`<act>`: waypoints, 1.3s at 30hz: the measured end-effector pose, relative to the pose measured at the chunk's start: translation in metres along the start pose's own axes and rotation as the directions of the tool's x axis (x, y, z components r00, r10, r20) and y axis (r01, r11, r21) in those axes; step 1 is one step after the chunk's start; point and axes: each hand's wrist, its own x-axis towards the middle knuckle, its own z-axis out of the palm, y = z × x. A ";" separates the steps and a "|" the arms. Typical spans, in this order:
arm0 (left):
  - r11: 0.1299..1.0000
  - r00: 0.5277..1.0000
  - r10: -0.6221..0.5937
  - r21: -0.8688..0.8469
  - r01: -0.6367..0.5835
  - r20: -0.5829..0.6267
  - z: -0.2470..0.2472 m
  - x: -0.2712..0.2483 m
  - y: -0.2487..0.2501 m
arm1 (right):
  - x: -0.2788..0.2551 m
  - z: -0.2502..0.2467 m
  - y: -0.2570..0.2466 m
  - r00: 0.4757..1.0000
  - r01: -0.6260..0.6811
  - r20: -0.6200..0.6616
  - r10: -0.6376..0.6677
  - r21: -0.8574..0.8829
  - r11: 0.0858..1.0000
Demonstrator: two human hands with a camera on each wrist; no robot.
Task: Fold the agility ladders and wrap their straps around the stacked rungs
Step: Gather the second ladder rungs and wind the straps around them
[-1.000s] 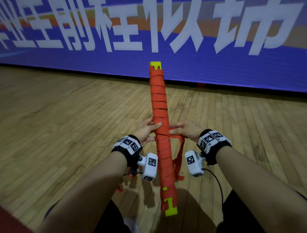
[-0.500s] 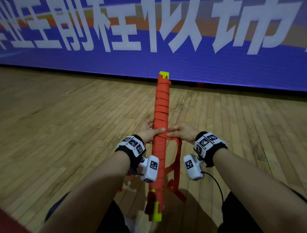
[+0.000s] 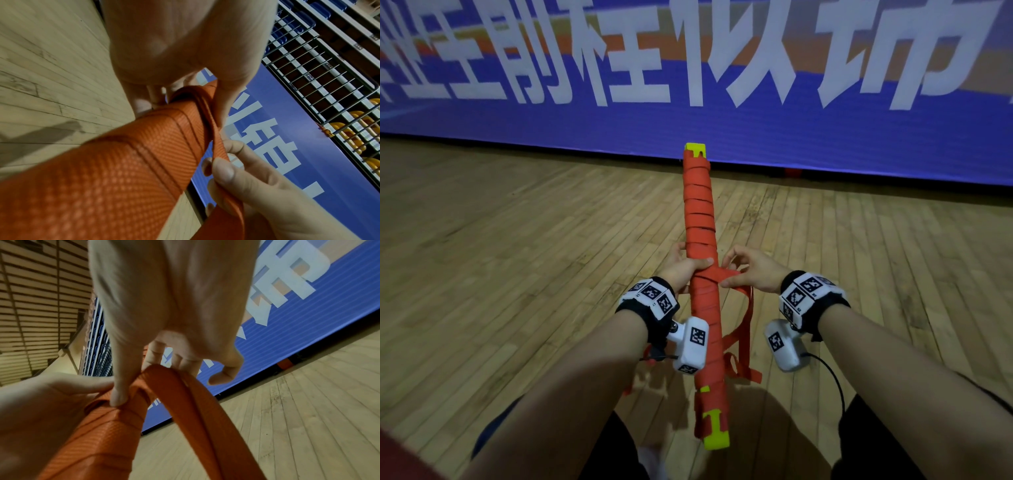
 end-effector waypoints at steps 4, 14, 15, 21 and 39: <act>1.000 1.000 0.005 -0.005 -0.005 -0.005 -0.002 0.000 0.001 | 0.001 0.001 0.001 0.999 0.033 -0.024 -0.033 -0.016 0.999; 1.000 1.000 0.022 -0.011 -0.022 -0.013 -0.007 -0.002 0.001 | 0.000 -0.003 0.004 1.000 -0.024 0.005 0.024 -0.052 0.998; 1.000 0.999 0.028 -0.013 -0.028 -0.017 -0.008 -0.001 0.002 | -0.001 -0.004 0.005 0.999 -0.038 0.004 0.038 -0.044 0.998; 0.998 0.998 0.055 -0.030 -0.056 -0.025 -0.010 0.000 0.005 | 0.001 -0.005 0.008 0.994 -0.076 0.073 0.076 0.006 0.997; 0.993 0.994 0.095 -0.058 -0.098 -0.059 -0.014 0.007 0.002 | -0.007 0.002 -0.001 0.998 -0.065 0.040 0.058 0.237 0.969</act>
